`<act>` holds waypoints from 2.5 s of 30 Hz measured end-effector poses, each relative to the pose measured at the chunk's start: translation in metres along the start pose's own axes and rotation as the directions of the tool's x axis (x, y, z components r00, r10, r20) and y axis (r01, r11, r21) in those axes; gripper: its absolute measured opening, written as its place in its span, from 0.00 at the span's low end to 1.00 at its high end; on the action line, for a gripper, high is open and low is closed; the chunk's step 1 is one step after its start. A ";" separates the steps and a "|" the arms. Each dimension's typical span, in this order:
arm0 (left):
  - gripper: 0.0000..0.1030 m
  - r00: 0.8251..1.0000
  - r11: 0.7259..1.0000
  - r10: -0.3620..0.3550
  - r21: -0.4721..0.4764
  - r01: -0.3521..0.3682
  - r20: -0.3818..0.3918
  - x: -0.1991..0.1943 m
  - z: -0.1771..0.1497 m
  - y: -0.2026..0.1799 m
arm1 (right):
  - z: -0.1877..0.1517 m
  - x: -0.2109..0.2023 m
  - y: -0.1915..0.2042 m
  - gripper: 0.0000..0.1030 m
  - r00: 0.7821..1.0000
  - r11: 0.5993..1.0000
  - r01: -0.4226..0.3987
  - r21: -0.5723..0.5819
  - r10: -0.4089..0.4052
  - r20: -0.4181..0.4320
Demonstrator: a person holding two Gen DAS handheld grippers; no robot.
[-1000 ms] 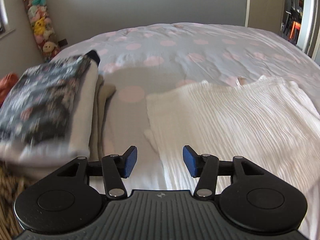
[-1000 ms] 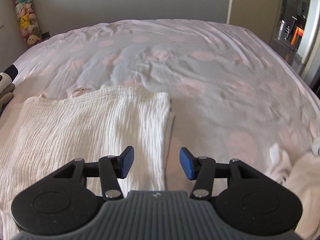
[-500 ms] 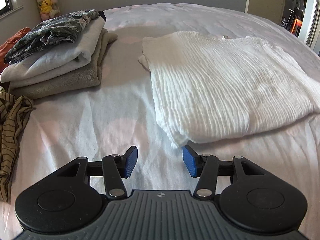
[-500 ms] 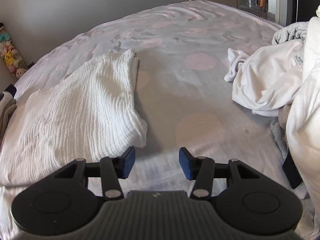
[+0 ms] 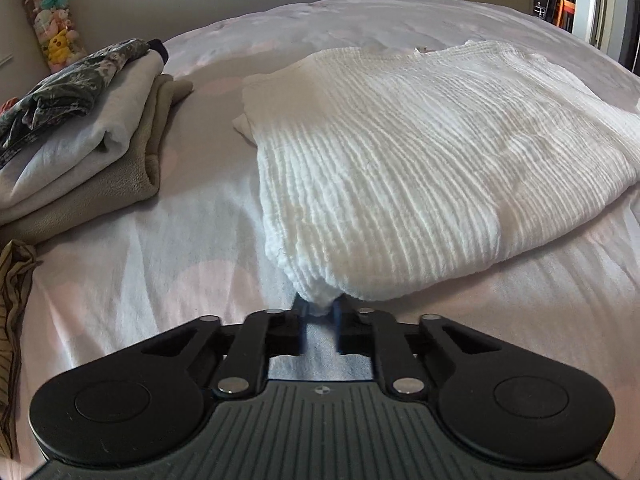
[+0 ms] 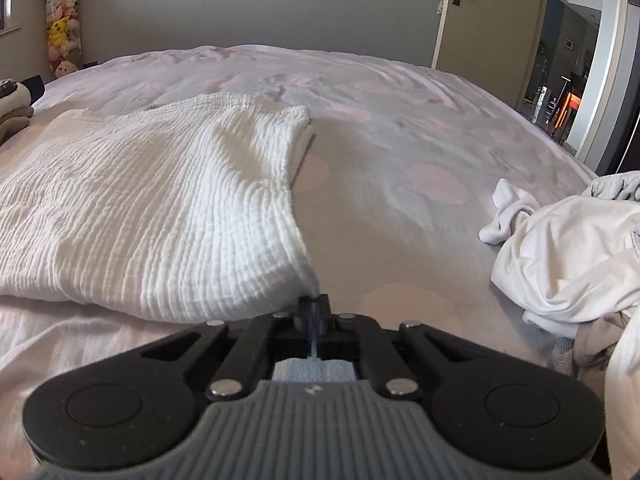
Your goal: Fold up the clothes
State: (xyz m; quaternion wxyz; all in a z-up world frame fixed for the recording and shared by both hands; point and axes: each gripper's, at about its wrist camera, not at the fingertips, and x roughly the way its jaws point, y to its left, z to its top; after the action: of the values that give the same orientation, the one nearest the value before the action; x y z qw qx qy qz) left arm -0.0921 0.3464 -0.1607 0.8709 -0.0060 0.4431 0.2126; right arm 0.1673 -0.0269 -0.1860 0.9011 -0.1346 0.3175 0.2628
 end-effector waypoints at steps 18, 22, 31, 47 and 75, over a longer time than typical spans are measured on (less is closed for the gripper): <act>0.05 0.993 0.994 0.062 -0.089 -0.071 -0.104 -0.007 -0.016 0.029 | -0.008 -0.005 -0.036 0.01 0.992 0.969 0.073 0.235 -0.047 -0.118; 0.11 0.992 0.974 0.050 -0.215 -0.074 -0.115 -0.025 -0.027 0.043 | -0.009 -0.019 -0.042 0.21 0.996 0.942 0.033 0.334 -0.004 -0.087; 0.55 0.998 0.895 -0.050 -0.445 0.024 -0.048 -0.041 -0.028 0.038 | -0.002 -0.044 -0.024 0.84 0.990 0.902 -0.130 0.412 0.138 0.009; 0.78 0.998 0.917 0.054 -0.396 -0.046 0.009 -0.026 -0.048 -0.012 | -0.021 -0.012 0.021 0.99 0.982 0.959 -0.106 0.264 0.144 -0.126; 0.61 0.984 0.711 -0.124 -0.681 0.176 0.125 -0.017 -0.020 0.019 | -0.016 -0.017 -0.001 0.65 0.943 0.813 -0.274 0.514 0.331 -0.020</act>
State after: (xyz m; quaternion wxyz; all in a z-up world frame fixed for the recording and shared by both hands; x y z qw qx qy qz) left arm -0.1238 0.3533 -0.1564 0.8355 -0.3573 0.2998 0.2906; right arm 0.1486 -0.0406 -0.1877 0.8326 0.1437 0.4410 0.3028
